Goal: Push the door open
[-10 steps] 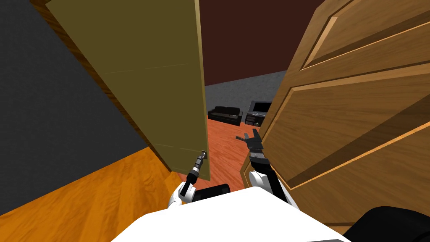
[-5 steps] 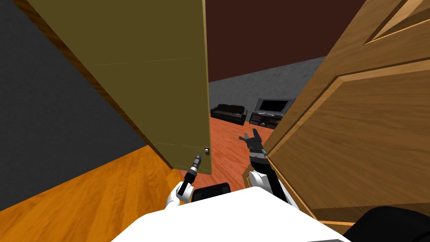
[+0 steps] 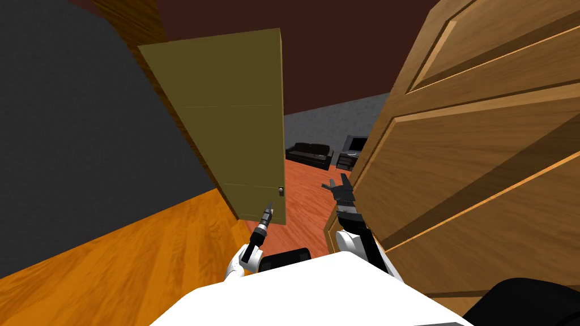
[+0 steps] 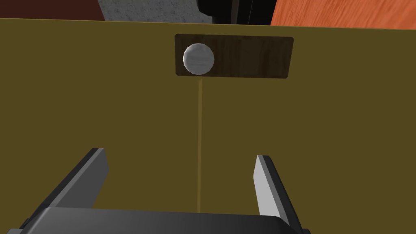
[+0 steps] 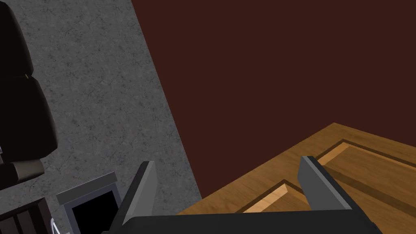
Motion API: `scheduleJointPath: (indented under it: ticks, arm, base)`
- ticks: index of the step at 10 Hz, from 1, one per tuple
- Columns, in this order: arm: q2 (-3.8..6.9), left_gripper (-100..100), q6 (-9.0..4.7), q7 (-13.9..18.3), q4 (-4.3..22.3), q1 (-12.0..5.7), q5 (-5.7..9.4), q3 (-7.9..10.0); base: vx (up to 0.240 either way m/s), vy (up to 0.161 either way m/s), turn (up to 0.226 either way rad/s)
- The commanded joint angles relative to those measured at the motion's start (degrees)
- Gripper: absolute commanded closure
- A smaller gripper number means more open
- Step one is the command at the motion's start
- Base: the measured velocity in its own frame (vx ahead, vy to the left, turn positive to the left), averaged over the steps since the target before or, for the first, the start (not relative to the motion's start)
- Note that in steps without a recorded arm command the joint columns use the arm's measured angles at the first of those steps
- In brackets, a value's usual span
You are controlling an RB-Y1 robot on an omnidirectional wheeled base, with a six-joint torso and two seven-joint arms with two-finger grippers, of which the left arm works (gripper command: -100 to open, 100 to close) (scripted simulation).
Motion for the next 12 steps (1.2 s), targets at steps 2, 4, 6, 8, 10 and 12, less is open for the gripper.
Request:
scheduleJointPath:
  ticks: [2, 4, 6, 8, 10, 12]
  arm:
    - [-0.51, -100, 0.26, 0.13, -0.21, -0.10, 0.17, 0.11]
    - [-0.05, -100, 0.12, -0.25, 0.00, -0.11, 0.25, 0.40]
    - [0.13, -100, -0.07, -0.64, 0.20, -0.12, 0.31, 0.66]
    - [0.04, -100, -0.29, -1.10, 0.43, -0.14, 0.39, 0.96]
    - [-0.35, -100, -0.51, -1.57, 0.67, -0.16, 0.46, 1.27]
    - [-1.19, -100, -0.77, -2.10, 0.94, -0.18, 0.54, 1.62]
  base:
    - [-0.189, 0.003, 0.034]
    - [0.108, -0.021, -0.026]
    - [0.183, -0.073, -0.017]
    - [0.205, -0.044, -0.026]
    - [0.207, -0.068, -0.026]
    - [0.201, -0.052, -0.033]
